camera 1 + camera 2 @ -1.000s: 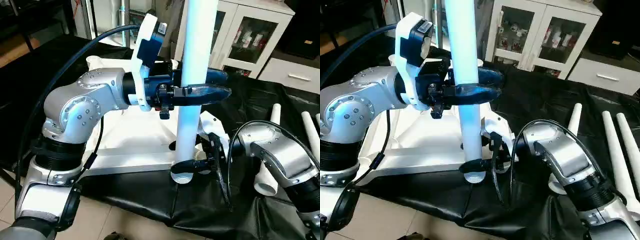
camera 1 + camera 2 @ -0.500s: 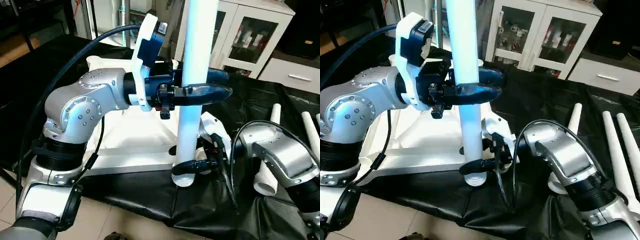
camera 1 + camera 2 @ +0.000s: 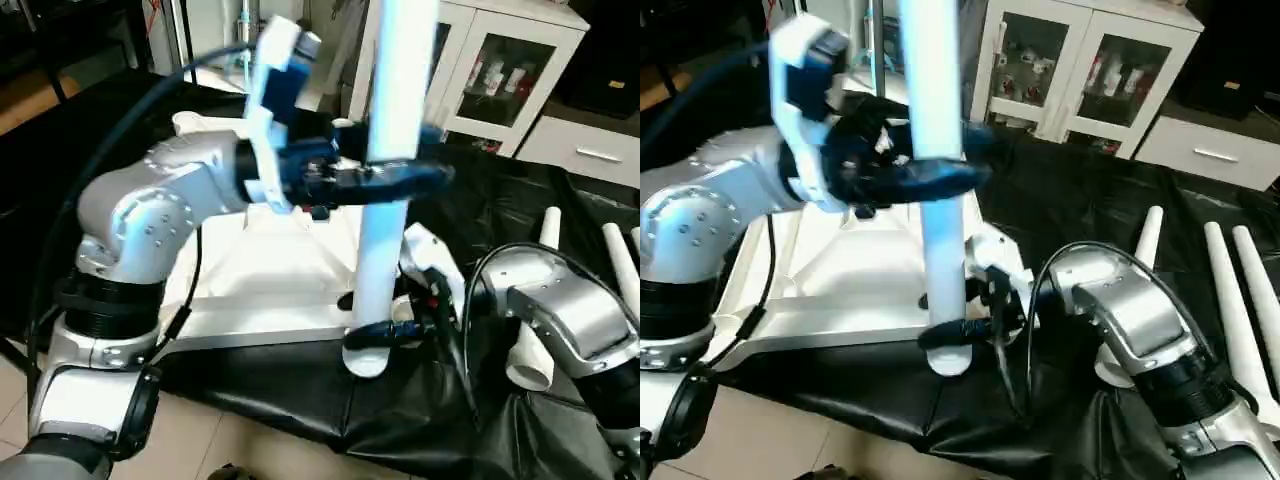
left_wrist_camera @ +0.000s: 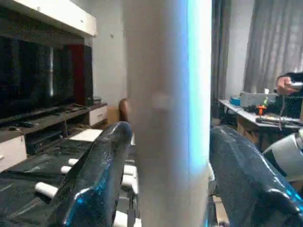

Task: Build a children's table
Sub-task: Pick table leg

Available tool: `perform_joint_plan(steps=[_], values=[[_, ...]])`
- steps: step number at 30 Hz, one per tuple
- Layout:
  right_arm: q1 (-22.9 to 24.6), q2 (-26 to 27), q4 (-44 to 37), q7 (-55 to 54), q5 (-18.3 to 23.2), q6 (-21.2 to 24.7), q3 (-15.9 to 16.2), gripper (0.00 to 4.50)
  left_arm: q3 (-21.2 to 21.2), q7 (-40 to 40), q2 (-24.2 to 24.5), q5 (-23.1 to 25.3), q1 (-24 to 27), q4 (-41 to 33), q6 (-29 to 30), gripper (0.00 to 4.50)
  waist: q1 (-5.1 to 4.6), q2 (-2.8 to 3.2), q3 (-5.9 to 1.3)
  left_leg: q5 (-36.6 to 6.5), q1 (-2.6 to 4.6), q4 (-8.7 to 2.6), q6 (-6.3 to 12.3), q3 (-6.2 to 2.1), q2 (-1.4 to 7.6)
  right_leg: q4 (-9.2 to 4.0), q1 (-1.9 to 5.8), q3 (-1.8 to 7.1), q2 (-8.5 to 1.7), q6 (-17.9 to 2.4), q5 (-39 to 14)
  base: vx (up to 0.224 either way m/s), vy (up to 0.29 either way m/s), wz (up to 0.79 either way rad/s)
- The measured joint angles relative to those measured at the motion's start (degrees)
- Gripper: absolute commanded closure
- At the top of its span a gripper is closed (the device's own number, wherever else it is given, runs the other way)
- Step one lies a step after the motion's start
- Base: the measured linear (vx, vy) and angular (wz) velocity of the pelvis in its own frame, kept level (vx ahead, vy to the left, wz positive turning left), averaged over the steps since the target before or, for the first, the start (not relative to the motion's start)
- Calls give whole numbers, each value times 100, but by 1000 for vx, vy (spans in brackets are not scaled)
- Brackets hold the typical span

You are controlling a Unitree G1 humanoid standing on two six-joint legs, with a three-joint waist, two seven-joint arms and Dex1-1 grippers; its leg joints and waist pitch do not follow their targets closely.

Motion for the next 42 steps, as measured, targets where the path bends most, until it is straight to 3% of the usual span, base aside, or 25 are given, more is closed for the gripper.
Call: perform_joint_plan(steps=[8, 14, 17, 20, 23, 26, 30, 32, 35, 38, 42], values=[[0, -96, -60, -436, 374, 221, -847, 265, 519, 398, 146, 20, 241, 287, -120, 79, 31, 14, 0, 1, 1, 0, -2, 0, 0, 0, 0, 0, 0, -2, 2, 0, 0, 0], [15, -75, -22, -808, 646, 413, -1455, 265, 965, 873, 310, 227, 554, 560, -250, 73, 30, 22, 0, 3, 2, 0, -6, -3, 0, 1, 0, -3, 0, -6, 4, 0, 0, 0], [9, 283, 36, -1378, 889, 714, -1850, 265, 1155, 1555, 356, 607, 696, 541, -338, 73, 24, 25, -2, 5, 5, 0, -9, -3, 0, 3, 2, -2, 0, -8, 5, 0, 0, 0], [-28, 504, 290, -2003, 922, 990, -2084, 266, 1064, 2347, 311, 1260, 906, 559, -529, 73, 29, 21, -3, 12, 3, 0, -14, -5, 0, 2, 2, -5, 1, -9, 8, 0, 0, 0], [53, 611, 278, -2657, 656, 1115, -2085, 266, 863, 3159, 152, 2068, 1284, 395, -940, 73, 41, 22, -4, 12, 1, -3, -15, -7, 1, -6, 5, -7, 0, -6, 9, 0, 0, 0], [559, 734, -201, -3124, 394, 1154, -2039, 266, 787, 3818, -303, 2429, 1933, -89, -1165, 73, 44, 21, -3, 11, -17, -5, -17, -10, 1, -17, 0, -10, 0, -2, 6, 0, 0, 0], [844, 830, -779, -3713, 76, 1150, -1974, 266, 760, 4585, -627, 2771, 2377, -623, -1264, 73, 17, 28, -4, 12, -37, -8, -16, -17, 2, -14, -19, -15, 1, 0, 10, 0, 0, 0], [1041, 1007, -1213, -4278, -170, 1101, -2004, 266, 573, 4852, -554, 3028, 2985, -1087, -1165, 73, -46, 48, -18, 12, -37, -18, -18, -16, 2, -17, -6, -14, 2, 5, 6, 0, 0, 0], [1354, 1219, -1467, -4829, -509, 869, -2053, 266, 169, 4962, -556, 3516, 3721, -1024, -1428, 73, -86, 27, -12, 21, -16, -20, -31, -23, 3, -15, -7, -16, 6, 47, -15, 0, 0, 0], [1562, 1466, -1533, -5401, -1138, 326, -1922, 266, -32, 5140, -643, 4006, 3902, -847, -2045, 73, -89, 15, -13, 26, -20, -19, -37, -23, 3, -21, -3, -14, 5, 53, -12, 0, 0, 0], [1728, 1815, -1377, -5891, -1384, -40, -1829, 266, -81, 5489, -841, 4272, 3901, -768, -2387, 73, -113, 2, -23, 26, -6, -18, -37, -23, 0, -29, 11, -8, 5, 57, -10, 0, 0, 0]])
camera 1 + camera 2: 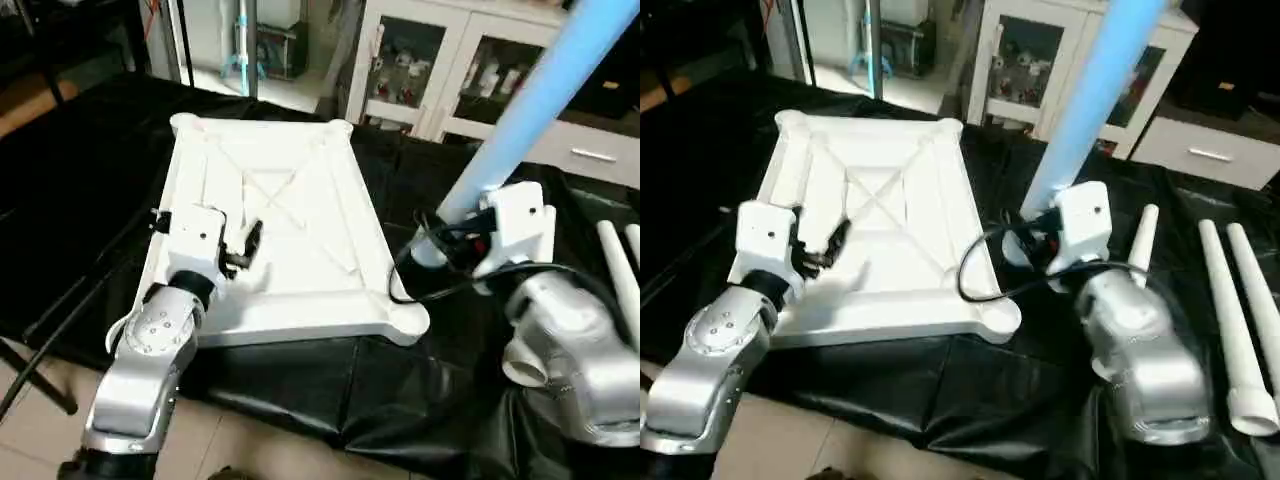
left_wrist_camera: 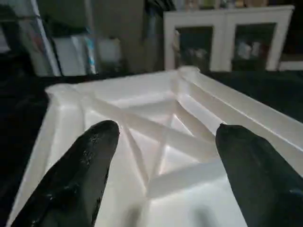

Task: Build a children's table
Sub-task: Pick table leg

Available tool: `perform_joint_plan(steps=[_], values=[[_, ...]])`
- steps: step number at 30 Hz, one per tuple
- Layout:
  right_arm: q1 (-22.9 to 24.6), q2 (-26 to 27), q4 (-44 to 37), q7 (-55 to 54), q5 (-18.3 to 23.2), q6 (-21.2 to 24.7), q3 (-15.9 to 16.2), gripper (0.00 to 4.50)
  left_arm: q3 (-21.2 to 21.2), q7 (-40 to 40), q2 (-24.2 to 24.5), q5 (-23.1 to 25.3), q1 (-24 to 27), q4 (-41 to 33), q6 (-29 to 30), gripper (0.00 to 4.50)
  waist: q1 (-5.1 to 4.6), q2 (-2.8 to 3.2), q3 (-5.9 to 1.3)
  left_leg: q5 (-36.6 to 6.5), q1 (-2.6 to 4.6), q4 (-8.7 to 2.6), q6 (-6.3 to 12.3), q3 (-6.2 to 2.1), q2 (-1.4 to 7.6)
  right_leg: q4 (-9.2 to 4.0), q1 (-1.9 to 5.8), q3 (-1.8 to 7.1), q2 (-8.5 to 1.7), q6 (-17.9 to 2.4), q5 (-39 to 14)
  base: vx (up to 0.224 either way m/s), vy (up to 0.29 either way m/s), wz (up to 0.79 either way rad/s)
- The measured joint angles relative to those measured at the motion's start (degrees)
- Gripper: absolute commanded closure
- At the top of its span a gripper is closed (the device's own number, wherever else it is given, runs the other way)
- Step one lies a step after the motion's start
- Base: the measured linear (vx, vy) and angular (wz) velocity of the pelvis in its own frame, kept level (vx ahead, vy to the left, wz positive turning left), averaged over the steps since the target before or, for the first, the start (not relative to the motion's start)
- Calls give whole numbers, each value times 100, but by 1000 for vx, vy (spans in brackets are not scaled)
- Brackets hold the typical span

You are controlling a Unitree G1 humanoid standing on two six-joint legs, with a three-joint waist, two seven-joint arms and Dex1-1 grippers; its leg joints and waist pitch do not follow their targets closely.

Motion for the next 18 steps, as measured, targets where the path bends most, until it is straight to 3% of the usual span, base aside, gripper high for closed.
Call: perform_joint_plan(steps=[2, 4, 6, 7, 8, 10, 11, 12, 13, 14, 15, 16, 17, 18], values=[[255, 167, 130, -41, 89, -1, -22, 266, -101, 169, -97, 69, 41, 0, -1, 73, -15, 2, 1, 0, -2, 0, 0, -10, 1, -17, 14, -6, 6, 11, 7, 0, 0, 0], [391, 336, 187, 7, 265, 38, -24, 266, -152, 244, -100, 177, 69, 2, -19, 73, -127, 39, 15, 0, -13, -2, 0, -48, 18, -46, 28, -42, 19, 4, 26, 0, 0, 0], [412, 351, 177, 87, 351, 46, -24, 266, -164, 254, -139, 242, 77, 8, -35, 73, -257, 90, 7, 11, -22, -3, -6, -87, 112, -93, 77, -162, 40, -69, 63, 10, -25, 4], [412, 345, 145, 168, 383, 44, -23, 266, -165, 262, -154, 295, 76, 25, -72, 73, -326, 90, -1, 19, -20, -4, -24, -114, 170, -37, 83, -269, 44, -148, 22, 31, -97, 8], [413, 339, 111, 215, 390, 40, -18, 266, -159, 288, -172, 327, 74, 51, -120, 73, -345, 80, -8, 36, -22, -5, -51, -128, 211, 46, 63, -310, 46, -231, -38, 31, -97, 8], [412, 284, 56, 287, 380, 2, 17, 266, -166, 316, -217, 407, 75, 162, -201, 73, -359, -1, -57, 77, -22, -12, -69, -139, 300, 213, -22, -362, 86, -377, -170, 26, -178, 0], [413, 238, 57, 305, 372, -4, 30, 266, -177, 332, -246, 417, 75, 209, -228, 73, -359, -17, -71, 82, -29, -21, -33, -135, 328, 237, -44, -391, 121, -420, -194, 26, -305, -2], [412, 171, 63, 334, 359, -8, 34, 266, -185, 361, -302, 435, 73, 228, -248, 73, -320, -51, -82, -165, -104, 227, 408, -106, 278, 201, -60, -400, 197, -494, -178, 14, -212, 1], [413, 140, 70, 342, 354, -9, 35, 266, -245, 364, -336, 439, 69, 232, -257, 73, -292, -70, -78, -340, -229, 676, 671, -109, 177, 176, -59, -427, 219, -541, -158, -1, -185, -4], [416, 135, 68, 347, 354, -9, 34, 266, -303, 364, -355, 439, 68, 235, -259, 73, -298, -94, -86, -403, -279, 975, 732, -100, -2, 127, -43, -446, 251, -587, -134, -6, -82, -4], [408, 134, 60, 352, 358, -9, 33, 266, -332, 364, -367, 439, 62, 233, -265, 73, -302, -89, -104, -426, -241, 998, 767, -104, -195, 46, -28, -482, 311, -615, -92, -31, -164, -4], [360, 144, 58, 364, 367, -9, 25, 266, -328, 364, -366, 442, 35, 229, -271, 73, -331, 4, -149, -582, -204, 790, 831, -101, -323, -116, -10, -633, 453, -646, -11, -47, -152, 8], [309, 171, 67, 376, 369, -4, 33, 266, -299, 366, -349, 446, 15, 224, -278, 73, -320, 61, -151, -640, -172, 634, 568, -207, -297, -244, 21, -776, 537, -655, 64, -68, -228, 6], [261, 205, 61, 410, 383, 0, 92, 266, -238, 379, -338, 452, 69, 245, -271, 73, -322, 114, -163, -583, -176, 604, 381, -289, -106, -11, -38, -864, 543, -274, -174, -44, -146, 6]])
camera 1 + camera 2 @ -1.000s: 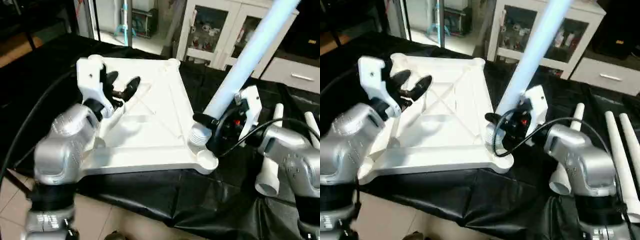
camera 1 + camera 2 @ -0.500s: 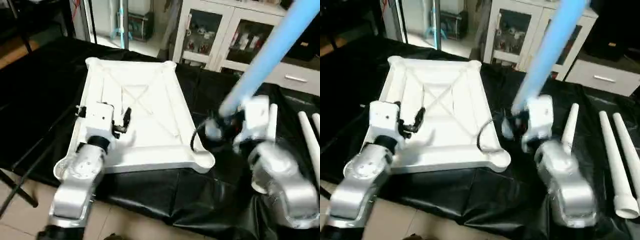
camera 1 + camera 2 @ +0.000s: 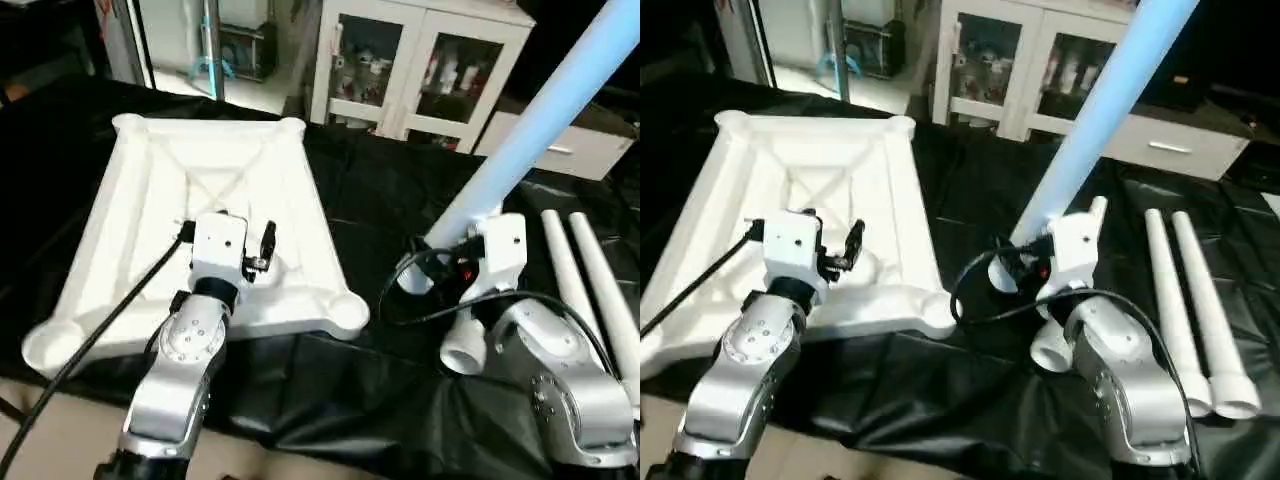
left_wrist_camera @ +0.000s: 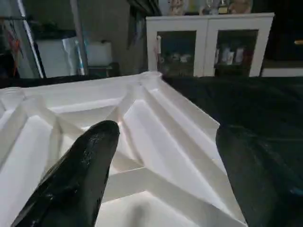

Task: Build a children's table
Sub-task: Pick table leg

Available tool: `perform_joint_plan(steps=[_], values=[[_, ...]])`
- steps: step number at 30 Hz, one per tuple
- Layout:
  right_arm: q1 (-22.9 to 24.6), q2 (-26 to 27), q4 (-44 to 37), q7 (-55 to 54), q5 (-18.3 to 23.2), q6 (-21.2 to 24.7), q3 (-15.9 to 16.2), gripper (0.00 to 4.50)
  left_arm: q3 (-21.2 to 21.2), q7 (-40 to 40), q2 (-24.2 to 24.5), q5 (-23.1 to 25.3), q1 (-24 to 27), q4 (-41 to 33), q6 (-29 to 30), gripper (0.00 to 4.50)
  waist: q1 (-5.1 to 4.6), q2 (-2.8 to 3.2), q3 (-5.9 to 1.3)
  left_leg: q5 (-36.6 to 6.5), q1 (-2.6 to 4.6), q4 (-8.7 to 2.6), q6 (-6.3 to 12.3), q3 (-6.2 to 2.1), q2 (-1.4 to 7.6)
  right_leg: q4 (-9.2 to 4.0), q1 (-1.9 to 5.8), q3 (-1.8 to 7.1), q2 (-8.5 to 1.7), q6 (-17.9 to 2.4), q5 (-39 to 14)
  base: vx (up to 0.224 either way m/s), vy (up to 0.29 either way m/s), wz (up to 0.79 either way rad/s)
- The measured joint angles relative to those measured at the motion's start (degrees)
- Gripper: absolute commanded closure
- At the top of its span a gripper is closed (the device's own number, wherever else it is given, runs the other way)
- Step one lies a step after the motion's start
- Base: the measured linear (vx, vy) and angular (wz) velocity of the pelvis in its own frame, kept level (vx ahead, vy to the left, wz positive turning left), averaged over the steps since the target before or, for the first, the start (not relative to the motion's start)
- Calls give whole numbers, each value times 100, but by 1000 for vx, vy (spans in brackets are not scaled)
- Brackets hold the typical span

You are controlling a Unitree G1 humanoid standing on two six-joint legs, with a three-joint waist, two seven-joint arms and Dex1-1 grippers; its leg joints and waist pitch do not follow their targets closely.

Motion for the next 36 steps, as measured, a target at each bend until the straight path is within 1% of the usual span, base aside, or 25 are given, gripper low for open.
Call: perform_joint_plan(steps=[2, 3, 5, 6, 8, 9, 10, 11, 13, 15, 17, 18, 19, 20, 21, 22, 23, 24, 26, 28, 30, 32, 33, 35, 36], values=[[-65, 14, -44, 66, 30, 2, 93, 266, 122, 28, 48, 22, 11, -7, 0, 73, 52, -11, -51, 82, -76, -1, -130, -67, 133, 1287, -375, 307, -246, 363, -338, -24, -102, -6], [-70, 13, -64, 108, 57, 6, 107, 266, 176, 50, 65, 76, 8, -18, -1, 73, 73, -12, -58, 132, -117, -21, -183, -99, 180, 1320, -401, 502, -405, 341, -357, -66, -155, -2], [-124, 16, -85, 146, 112, 26, 130, 266, 228, 118, 78, 181, 4, -51, 15, 73, 100, -144, -107, 227, -215, -34, -313, -130, 237, 798, -305, 801, -791, 144, -361, -100, -221, 1], [-134, 18, -82, 160, 129, 27, 130, 266, 244, 125, 74, 184, 1, -54, 28, 73, 110, -249, -103, 256, -222, -32, -326, -112, 256, 589, -216, 830, -902, 229, -262, -91, -285, -9], [21, -43, -42, 185, 134, 32, 86, 266, 209, 99, 36, 168, -12, -52, 64, 73, 183, -322, -73, 224, -241, 57, 325, -97, 293, 484, -172, 743, -827, 346, -161, -134, -254, -7], [60, -67, 31, 182, 132, 47, 46, 266, 119, 78, 15, 158, -16, -62, 64, 73, 199, -312, -66, 147, -215, 147, 433, -12, 219, 453, -158, 739, -802, 335, -121, -140, -221, -4], [68, -45, 74, 168, 133, 47, -23, 266, 66, -25, 44, 118, -48, -89, 52, 73, 203, -257, -69, 194, -44, -118, 195, -1, 64, 405, -149, 724, -739, 380, -81, -107, -217, -11], [66, 9, 82, 157, 137, 46, -43, 266, 87, -80, 98, 85, -74, -148, 26, 73, 221, -270, -59, 287, 12, -268, -73, -50, 48, 375, -163, 716, -718, 351, -25, -107, -217, -11], [66, 19, 83, 141, 132, 32, -42, 266, 129, -199, 141, 35, -77, -176, -6, 73, 208, -192, -55, 469, 74, -491, -448, -51, 136, 267, -154, 610, -657, 343, 17, -118, -163, -7], [67, 18, 87, 137, 120, 16, -11, 266, 127, -295, 192, 52, -66, -173, -6, 73, 191, -99, -1, 485, 136, -587, -500, -41, 210, 144, -98, 513, -627, 343, 17, -134, -132, 0], [97, 18, 112, 137, 106, 5, 33, 266, 121, -352, 227, 61, -58, -170, -7, 73, 145, 40, 77, 479, 147, -662, -510, -156, 277, -74, 108, 230, -664, 343, 17, -41, -14, 2], [151, 21, 111, 136, 102, -9, 36, 266, 106, -373, 237, 64, -73, -166, -6, 73, 135, 136, 118, 477, 131, -700, -511, -260, 311, -54, 223, 122, -652, 338, -44, -85, -1, 26], [229, 15, 117, 134, 94, -50, 27, 266, 72, -399, 261, 64, -136, -166, -9, 73, 175, 81, 131, 478, 100, -680, -511, -296, 217, 314, 307, 336, -662, 308, -332, -55, -38, 56], [229, 14, 127, 137, 88, -62, 41, 266, 78, -402, 262, 66, -157, -165, -15, 73, 218, -27, 125, 480, 88, -604, -510, -270, 139, 518, 431, 491, -705, 329, -459, -55, -38, 56], [218, -11, 127, 139, 82, -86, 50, 266, 65, -405, 236, 68, -134, -160, -15, 73, 203, -55, 186, 315, 106, -254, -378, -232, 149, 532, 426, 399, -770, 329, -517, -16, -42, 69], [200, 24, 143, 135, 68, -103, 71, 266, 63, -413, 251, 65, -28, -156, -12, 73, 258, 40, 195, 210, 65, 367, -272, -214, 97, 517, 523, 242, -892, 348, -527, 52, 54, 51], [201, 79, 144, 119, 66, -121, 70, 266, 67, -423, 270, 63, -26, -135, -7, 73, 253, 105, 197, 191, 205, 461, -252, -175, 33, 465, 556, 208, -905, 363, -535, 52, 54, 51], [201, 102, 142, 111, 66, -132, 59, 266, 64, -438, 266, 62, -56, -132, -7, 73, 267, 156, 182, -99, 418, 135, -279, -125, 4, 399, 562, 197, -859, 365, -536, 56, 101, 39], [196, 200, 224, 82, 61, -158, 83, 266, 89, -479, 280, 60, -82, -108, -8, 73, 261, 182, 213, -77, 593, -194, -322, -10, 15, 314, 548, 443, -688, 76, -629, -56, 26, 32], [114, 242, 215, 59, 64, -209, 95, 266, 204, -493, 309, 61, -47, -50, -9, 73, 166, 153, 190, -67, 690, -297, -309, 17, -15, 453, 487, 510, -635, 20, -628, 26, 23, 1], [87, 218, 207, 48, 58, -247, 91, 266, 228, -500, 308, 59, -47, -30, -10, 73, 61, 42, 132, -68, 751, -356, -305, 76, -106, 257, 434, 599, -707, 77, -494, 66, 23, 2], [99, 127, 207, 38, 48, -260, 35, 266, 178, -516, 225, 55, -46, -13, -18, 73, 36, -42, 76, -82, 798, -410, -292, 127, -143, 192, 538, 709, -726, 362, -281, 104, -46, 5], [110, 71, 212, 25, 44, -264, -25, 266, 71, -533, 173, 45, -50, -13, -24, 73, 64, 8, 73, -105, 777, -390, -212, 93, -139, 142, 554, 727, -707, 368, -293, 114, -37, 1], [131, 39, 261, -14, 30, -266, -168, 266, -76, -586, 120, 30, -66, -13, -53, 73, 163, 66, 59, -132, 467, -59, -137, -50, -139, 68, 600, 748, -689, 362, -313, 133, 4, -2], [129, 33, 265, -12, 20, -268, -176, 266, -67, -587, 128, 27, -64, -14, -56, 73, 205, 98, 48, -85, 328, -109, -99, -88, -88, 24, 644, 727, -655, 354, -327, 132, 4, 2]])
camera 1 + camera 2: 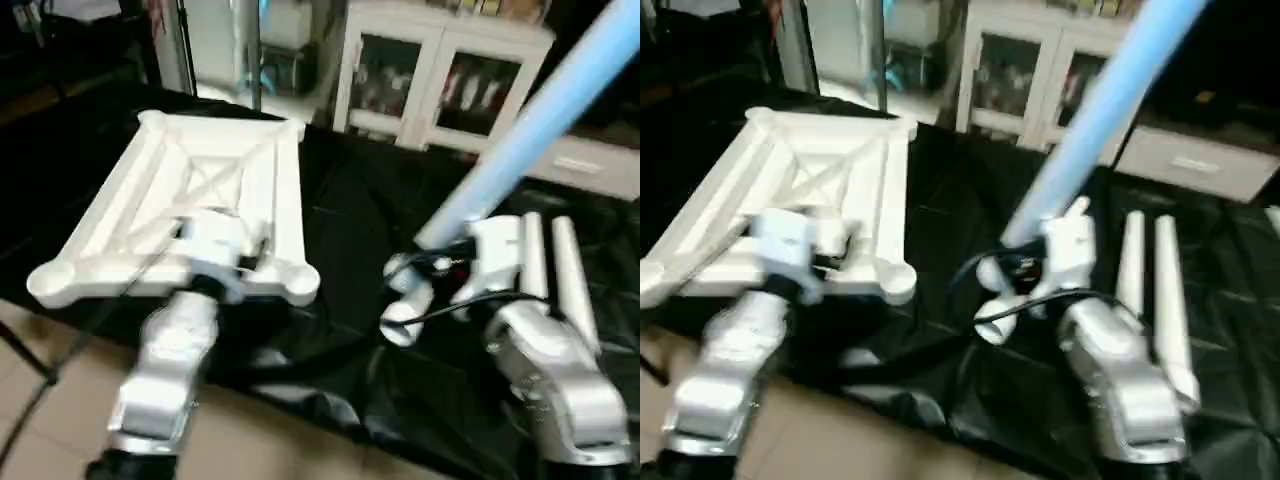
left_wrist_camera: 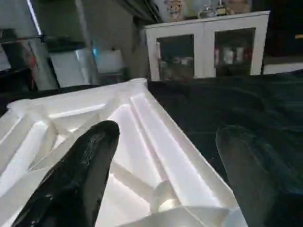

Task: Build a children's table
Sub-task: Pick table leg

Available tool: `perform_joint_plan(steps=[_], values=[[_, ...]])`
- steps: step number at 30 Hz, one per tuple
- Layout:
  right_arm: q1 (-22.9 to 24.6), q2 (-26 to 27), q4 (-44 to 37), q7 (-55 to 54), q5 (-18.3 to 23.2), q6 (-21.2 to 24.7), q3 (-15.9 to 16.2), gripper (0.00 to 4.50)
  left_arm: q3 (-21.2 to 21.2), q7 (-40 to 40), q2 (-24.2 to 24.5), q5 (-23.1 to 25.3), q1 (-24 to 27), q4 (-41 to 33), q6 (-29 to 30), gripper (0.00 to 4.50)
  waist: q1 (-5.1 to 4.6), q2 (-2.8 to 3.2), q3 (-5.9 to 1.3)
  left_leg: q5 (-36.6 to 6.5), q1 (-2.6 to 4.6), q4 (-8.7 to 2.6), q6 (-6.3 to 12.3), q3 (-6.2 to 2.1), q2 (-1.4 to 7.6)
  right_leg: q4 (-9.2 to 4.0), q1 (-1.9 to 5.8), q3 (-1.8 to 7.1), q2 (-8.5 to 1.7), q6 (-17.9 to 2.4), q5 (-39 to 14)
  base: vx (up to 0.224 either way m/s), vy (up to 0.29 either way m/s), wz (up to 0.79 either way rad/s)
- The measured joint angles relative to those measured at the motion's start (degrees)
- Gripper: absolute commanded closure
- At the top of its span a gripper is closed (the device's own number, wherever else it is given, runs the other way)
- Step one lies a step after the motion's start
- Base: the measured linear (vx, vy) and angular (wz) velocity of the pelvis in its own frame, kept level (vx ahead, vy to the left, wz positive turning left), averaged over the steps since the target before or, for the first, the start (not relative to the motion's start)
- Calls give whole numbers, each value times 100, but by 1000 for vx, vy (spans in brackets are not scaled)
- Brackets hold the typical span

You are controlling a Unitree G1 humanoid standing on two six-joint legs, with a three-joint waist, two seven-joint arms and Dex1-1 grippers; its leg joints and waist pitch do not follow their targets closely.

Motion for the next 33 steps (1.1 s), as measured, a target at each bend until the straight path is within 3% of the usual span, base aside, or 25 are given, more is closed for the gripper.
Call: perform_joint_plan(steps=[1, 2, 3, 4, 6, 7, 8, 9, 10, 12, 13, 14, 15, 16, 20, 22, 24, 28, 33], values=[[-44, 0, 2, 11, -13, -34, 10, 266, 41, -1, 22, -1, -5, -3, -22, 73, 39, 120, -45, 304, -148, -315, -23, -6, 142, -22, 28, -82, 106, -10, -36, 146, 22, -1], [-73, 37, 9, 17, -24, -42, 57, 266, 82, -3, 60, 1, 7, 3, -23, 73, 33, 173, -41, 454, -131, -290, -198, -66, 219, -8, 67, -122, 146, -9, -84, 146, 22, -1], [-83, 94, 15, 47, -22, -42, 176, 266, 146, -3, 99, 7, 25, 21, -22, 73, -29, 164, -34, 422, -103, -314, -168, -106, 170, 37, 40, -145, 140, -125, -159, 184, 46, 6], [-134, 110, 14, 105, -19, -42, 307, 266, 266, 2, 135, 19, 22, 26, -22, 73, -67, 79, -44, 379, -64, -344, -148, -104, 111, 304, -83, -94, 96, -277, -249, 185, 25, 7], [-135, 99, 12, 134, -20, -44, 316, 266, 314, 1, 134, 26, 26, 40, -23, 73, -121, 44, -59, 314, 4, -347, -121, -91, 76, 616, -326, -72, 105, -216, -243, 164, 14, 5], [-136, 69, 11, 135, -19, -47, 310, 266, 310, -1, 123, 26, 25, 39, -24, 73, -169, -9, -77, 279, 47, -357, -119, -57, 27, 588, -507, 0, 90, -119, -184, 116, -24, 1], [-127, 54, 9, 137, -19, -49, 301, 266, 301, -3, 118, 26, 25, 39, -25, 73, -209, -134, -92, 252, 105, -365, -115, -13, -42, 388, -573, 71, 44, -108, -112, 116, -24, 1], [-119, 14, 9, 140, -18, -53, 289, 266, 288, -5, 106, 25, 27, 40, -35, 73, -204, -258, -94, 215, 125, -351, -123, 49, -119, 346, -568, 167, -15, -59, 122, 96, -68, 2], [-45, -61, 32, 138, -22, -53, 208, 266, 190, -12, 18, 23, 30, 55, -33, 73, -150, -211, -80, 98, 90, -197, 254, 41, -135, 296, -491, 199, 33, -85, 55, 89, -69, 3], [-24, -97, 83, 136, -26, -49, 121, 266, 10, -78, -32, -7, 33, 44, -36, 73, -56, -197, -64, 64, -61, 123, 325, -11, -161, 172, -342, 190, 77, -109, 60, 99, -59, 0], [-32, -87, 78, 141, -20, -49, 88, 266, 32, -137, -22, -81, 38, 29, -38, 73, 4, -161, -59, 129, -140, 82, 216, -36, -148, 82, -224, 154, 125, -128, 61, 98, -29, -6], [-49, -86, 63, 156, -14, -49, 96, 266, 81, -240, 3, -180, 65, -19, -42, 73, 39, -113, -62, 201, -190, -158, 102, -37, -118, 79, -181, 100, 156, -157, 40, 98, -29, -6], [-61, -78, 17, 177, -7, -53, 104, 266, 121, -391, 41, -318, 92, -56, -42, 73, 57, 12, -78, 476, -236, -383, -47, -45, -9, 95, -153, 20, 242, -157, 6, 96, 21, -1], [-59, 3, 14, 203, 6, -37, 183, 266, 170, -582, 162, -439, 205, -52, -56, 56, 62, 51, -68, 586, -202, -350, -140, -41, 60, 85, -112, 12, 282, -136, -19, 128, 73, -1], [-160, -51, -101, 378, 208, 57, 274, 266, 386, -1501, 614, -946, 364, 45, -186, 14, 88, -30, -93, 566, -327, -315, -90, -19, -15, 104, -279, 59, 208, -31, 19, 93, 67, 1], [-173, -118, -100, 470, 357, 109, 183, 266, 374, -2022, 852, -1175, 325, 44, -179, 5, 138, -39, -97, 586, -372, -331, -77, 33, -20, 103, -305, 97, 200, 2, 49, 0, 0, 0], [-193, -181, -87, 656, 540, 127, 94, 266, 273, -2609, 1205, -1333, 263, 85, -146, 5, 135, -56, -85, 595, -351, -367, -78, 69, -19, 97, -303, 112, 186, 0, 60, -27, 9, -2], [-450, -328, -47, 1111, 920, 222, -67, 266, 37, -3615, 1891, -1368, -92, 478, -73, 5, 127, -148, -20, 667, -206, -521, -110, 246, -2, 94, -278, 142, 115, -30, 88, -75, -6, -1], [-559, -636, -24, 1712, 1176, 386, 24, 266, -487, -4508, 2359, -984, -685, 1378, -196, 5, 140, -177, -1, 681, -178, -527, -134, 280, 12, 91, -291, 150, 103, 20, 97, -56, 2, -2]])
